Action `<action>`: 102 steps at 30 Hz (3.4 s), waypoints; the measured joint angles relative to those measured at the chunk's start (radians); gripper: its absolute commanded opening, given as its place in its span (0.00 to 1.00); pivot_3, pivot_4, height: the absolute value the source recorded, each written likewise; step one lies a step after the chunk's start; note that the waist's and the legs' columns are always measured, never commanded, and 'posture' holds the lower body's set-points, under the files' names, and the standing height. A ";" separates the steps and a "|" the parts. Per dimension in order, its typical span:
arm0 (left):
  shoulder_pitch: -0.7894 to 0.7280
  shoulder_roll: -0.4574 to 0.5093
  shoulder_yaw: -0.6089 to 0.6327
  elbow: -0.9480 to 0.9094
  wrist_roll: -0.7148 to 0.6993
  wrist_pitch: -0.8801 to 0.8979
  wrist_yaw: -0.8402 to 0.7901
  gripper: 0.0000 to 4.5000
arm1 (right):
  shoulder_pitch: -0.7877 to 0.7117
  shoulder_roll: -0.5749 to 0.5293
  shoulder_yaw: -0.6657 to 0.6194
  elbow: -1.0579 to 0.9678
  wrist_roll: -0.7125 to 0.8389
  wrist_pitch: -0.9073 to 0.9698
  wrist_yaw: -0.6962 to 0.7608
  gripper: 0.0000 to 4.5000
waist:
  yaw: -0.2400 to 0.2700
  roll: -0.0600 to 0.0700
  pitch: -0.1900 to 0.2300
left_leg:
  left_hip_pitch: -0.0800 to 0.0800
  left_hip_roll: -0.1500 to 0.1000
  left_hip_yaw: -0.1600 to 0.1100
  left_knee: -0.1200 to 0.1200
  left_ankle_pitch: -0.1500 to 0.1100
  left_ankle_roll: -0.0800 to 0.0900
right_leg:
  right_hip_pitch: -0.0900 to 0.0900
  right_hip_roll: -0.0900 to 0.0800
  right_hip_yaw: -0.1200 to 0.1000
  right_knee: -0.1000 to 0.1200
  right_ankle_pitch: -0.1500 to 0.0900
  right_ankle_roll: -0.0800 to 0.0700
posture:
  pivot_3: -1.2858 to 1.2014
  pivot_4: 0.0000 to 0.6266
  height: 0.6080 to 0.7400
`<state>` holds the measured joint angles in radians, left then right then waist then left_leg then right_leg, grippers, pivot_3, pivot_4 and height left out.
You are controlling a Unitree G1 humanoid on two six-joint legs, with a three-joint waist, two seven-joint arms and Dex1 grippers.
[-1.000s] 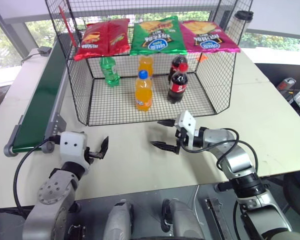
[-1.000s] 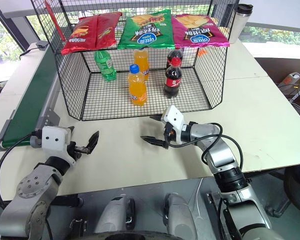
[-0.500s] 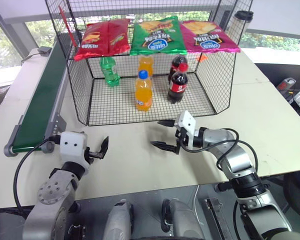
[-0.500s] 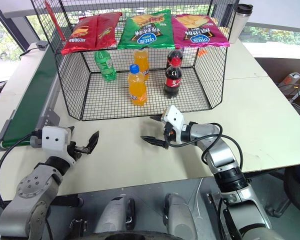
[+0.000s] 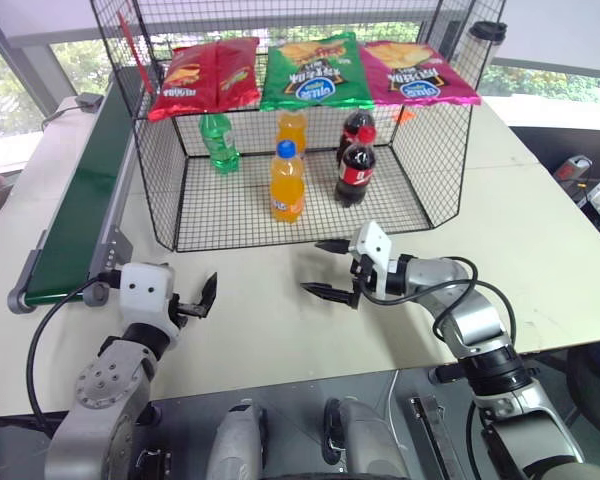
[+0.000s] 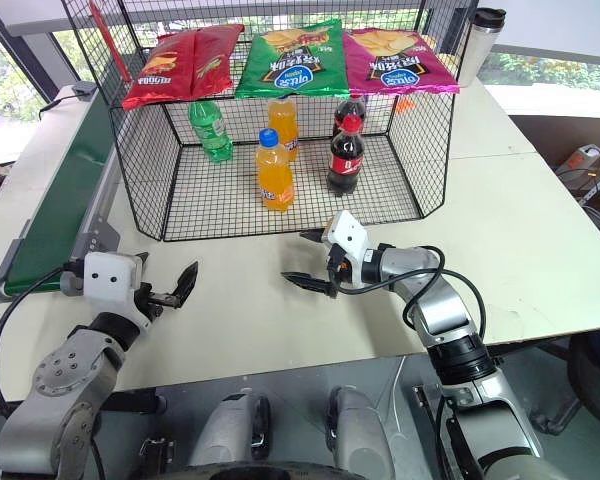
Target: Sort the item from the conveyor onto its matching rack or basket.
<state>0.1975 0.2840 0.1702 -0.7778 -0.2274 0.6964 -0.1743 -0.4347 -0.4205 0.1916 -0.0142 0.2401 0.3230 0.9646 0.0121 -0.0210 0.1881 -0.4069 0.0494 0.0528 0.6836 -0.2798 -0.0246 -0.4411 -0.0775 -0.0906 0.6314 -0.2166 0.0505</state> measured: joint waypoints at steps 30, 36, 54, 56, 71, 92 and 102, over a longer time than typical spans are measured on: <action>-0.055 0.010 0.058 -0.064 -0.004 0.067 0.039 0.99 | 0.000 0.000 -0.009 -0.063 0.117 0.021 0.083 1.00 | 0.000 0.000 0.000 | 0.000 0.000 0.000 0.000 0.000 0.000 | 0.000 0.000 0.000 0.000 0.000 0.000 | 0.52 0.24 1.00; -0.125 -0.012 0.151 -0.083 -0.011 0.131 0.094 0.99 | -0.009 0.000 -0.010 -0.103 0.167 0.058 0.107 1.00 | 0.000 0.000 0.000 | 0.000 0.000 -0.001 0.000 0.000 0.000 | 0.000 0.000 0.000 0.000 0.001 0.002 | 0.52 0.24 1.00; -0.133 -0.021 0.452 0.003 -0.064 0.211 0.133 0.99 | -0.037 0.004 -0.010 -0.123 0.180 0.114 0.091 1.00 | 0.000 0.000 0.000 | 0.000 0.000 0.000 0.000 0.000 0.000 | 0.000 0.000 0.000 0.000 0.001 0.002 | 0.52 0.24 1.00; -0.133 -0.020 0.463 0.014 -0.069 0.211 0.133 0.99 | -0.037 0.004 -0.010 -0.123 0.180 0.113 0.091 1.00 | 0.000 0.000 0.000 | 0.000 0.000 0.000 0.000 0.000 0.000 | 0.000 0.000 0.000 0.000 0.001 0.002 | 0.52 0.24 1.00; -0.189 0.061 0.496 0.112 -0.069 0.179 0.125 0.99 | -0.037 0.004 -0.010 -0.121 0.176 0.108 0.084 1.00 | -0.001 0.000 0.000 | 0.000 0.000 0.000 0.000 0.000 0.000 | 0.000 0.000 0.000 0.000 0.001 0.002 | 0.52 0.24 1.00; -0.173 0.052 0.471 0.122 -0.069 0.101 0.133 0.65 | -0.037 0.004 -0.009 -0.118 0.175 0.103 0.074 1.00 | 0.002 0.000 0.000 | 0.000 0.000 0.000 0.000 0.000 0.000 | 0.001 0.000 0.000 0.000 0.000 0.000 | 0.52 0.24 1.00; -0.251 0.111 0.463 0.010 -0.141 0.104 0.092 0.65 | -0.037 0.004 -0.009 -0.118 0.175 0.103 0.074 1.00 | 0.000 0.000 0.000 | -0.001 0.000 0.000 0.000 0.000 0.000 | 0.000 0.000 0.000 0.000 0.001 0.002 | 0.52 0.24 1.00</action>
<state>-0.0531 0.3947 0.6329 -0.7675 -0.3681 0.8003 -0.0821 -0.4718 -0.4166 0.1824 -0.1327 0.4153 0.4256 1.0386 0.0123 -0.0212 0.1881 -0.4075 0.0494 0.0528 0.6836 -0.2798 -0.0248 -0.4411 -0.0779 -0.0908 0.6309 -0.2151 0.0527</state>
